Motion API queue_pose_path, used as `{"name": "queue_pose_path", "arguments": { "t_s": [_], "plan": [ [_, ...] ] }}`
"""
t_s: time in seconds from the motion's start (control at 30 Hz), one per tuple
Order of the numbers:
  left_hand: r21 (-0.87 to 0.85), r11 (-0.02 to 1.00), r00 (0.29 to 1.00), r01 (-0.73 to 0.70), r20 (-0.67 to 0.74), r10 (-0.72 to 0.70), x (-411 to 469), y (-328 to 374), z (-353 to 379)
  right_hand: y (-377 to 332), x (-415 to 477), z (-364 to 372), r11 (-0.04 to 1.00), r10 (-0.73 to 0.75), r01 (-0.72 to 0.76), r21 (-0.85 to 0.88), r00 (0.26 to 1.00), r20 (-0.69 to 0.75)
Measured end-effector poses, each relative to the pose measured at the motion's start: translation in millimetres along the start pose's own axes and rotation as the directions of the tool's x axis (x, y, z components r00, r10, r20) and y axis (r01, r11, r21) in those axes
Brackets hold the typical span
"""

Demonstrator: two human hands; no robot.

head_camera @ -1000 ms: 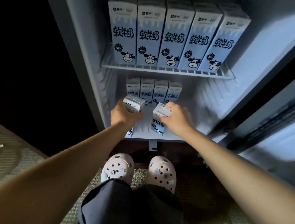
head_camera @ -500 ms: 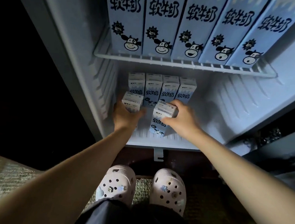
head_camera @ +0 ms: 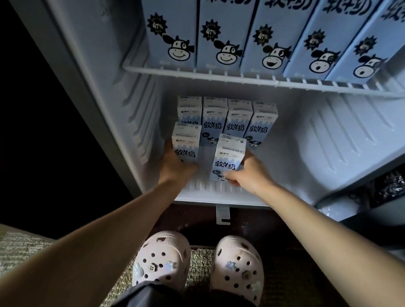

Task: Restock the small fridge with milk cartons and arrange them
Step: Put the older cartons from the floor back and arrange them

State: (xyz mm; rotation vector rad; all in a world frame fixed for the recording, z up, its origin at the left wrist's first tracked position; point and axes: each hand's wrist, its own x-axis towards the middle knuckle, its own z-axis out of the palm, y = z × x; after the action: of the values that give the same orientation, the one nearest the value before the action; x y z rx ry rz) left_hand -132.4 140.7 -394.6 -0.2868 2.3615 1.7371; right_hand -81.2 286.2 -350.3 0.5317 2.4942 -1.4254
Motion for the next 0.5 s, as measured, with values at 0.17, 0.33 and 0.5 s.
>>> {"name": "queue_pose_path", "arguments": {
  "t_s": [0.17, 0.33, 0.5],
  "plan": [
    [-0.08, 0.997, 1.0, 0.004, -0.027, -0.006, 20.1, -2.4, 13.1, -1.5, 10.6, 1.5, 0.999, -0.007, 0.008, 0.044, 1.0, -0.022],
    [-0.143, 0.99, 1.0, -0.005, -0.026, 0.001, 28.3, -3.6, 19.2, -3.8, 18.2, 2.7, 0.999, -0.018, 0.019, 0.036, 1.0, -0.007],
    [-0.141, 0.989, 0.999, 0.033, -0.013, -0.035, 38.2, -4.8, 20.0, -5.7, 26.8, 3.9, 1.0, -0.019, 0.019, 0.017, 1.0, -0.013]
  ]
}}
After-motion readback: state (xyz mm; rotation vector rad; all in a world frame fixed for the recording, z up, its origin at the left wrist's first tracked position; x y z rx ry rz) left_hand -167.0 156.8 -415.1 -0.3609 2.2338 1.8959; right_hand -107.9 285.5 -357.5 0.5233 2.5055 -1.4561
